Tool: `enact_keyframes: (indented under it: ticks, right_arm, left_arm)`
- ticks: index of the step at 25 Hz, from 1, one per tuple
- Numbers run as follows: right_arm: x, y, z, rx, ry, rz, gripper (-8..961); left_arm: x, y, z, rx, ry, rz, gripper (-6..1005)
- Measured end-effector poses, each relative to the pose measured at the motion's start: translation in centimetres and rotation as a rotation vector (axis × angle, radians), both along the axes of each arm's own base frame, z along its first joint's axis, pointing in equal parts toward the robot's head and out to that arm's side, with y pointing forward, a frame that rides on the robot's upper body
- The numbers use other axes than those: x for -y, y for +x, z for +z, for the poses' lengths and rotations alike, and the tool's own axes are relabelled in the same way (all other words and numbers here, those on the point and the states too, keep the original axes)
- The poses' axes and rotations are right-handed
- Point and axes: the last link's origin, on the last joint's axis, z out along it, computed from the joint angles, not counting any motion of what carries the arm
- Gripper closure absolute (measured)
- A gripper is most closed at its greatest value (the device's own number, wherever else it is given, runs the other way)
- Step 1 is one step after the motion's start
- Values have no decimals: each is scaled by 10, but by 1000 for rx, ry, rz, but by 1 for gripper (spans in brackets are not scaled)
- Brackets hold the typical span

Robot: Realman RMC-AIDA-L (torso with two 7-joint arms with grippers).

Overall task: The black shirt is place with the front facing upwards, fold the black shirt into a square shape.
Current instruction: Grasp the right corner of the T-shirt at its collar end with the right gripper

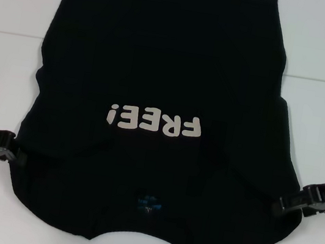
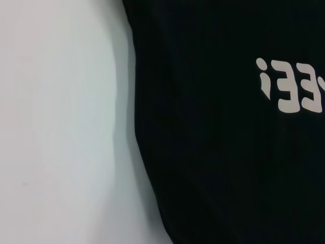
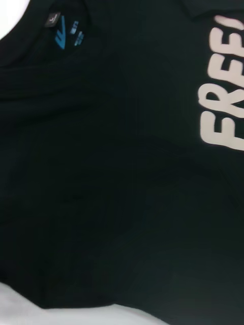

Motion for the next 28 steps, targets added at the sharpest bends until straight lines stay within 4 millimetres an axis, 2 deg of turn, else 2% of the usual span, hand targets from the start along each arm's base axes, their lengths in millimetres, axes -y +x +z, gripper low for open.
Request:
enact_keyframes:
  ticks: [6,11,14,25,28]
  right_arm:
    - [-3,-9,-13,47,-28,50,32]
    - [-2,-12,-20,80,-52,64,222]
    - [-3,-12,-20,84,-51,63,443]
    - [-2,-11,-12,88,-61,49,688]
    - [-2,-10,-7,88,-66,50,800]
  left_arm:
    - [1,0,-2,5,-10,-6,975]
    - [1,2,-3,20,-9,-10,975]
    - [1,2,-3,21,-12,-15,975]
    - [2,4,-1,40,-17,-28,976]
    - [4,7,0,68,-33,-51,976]
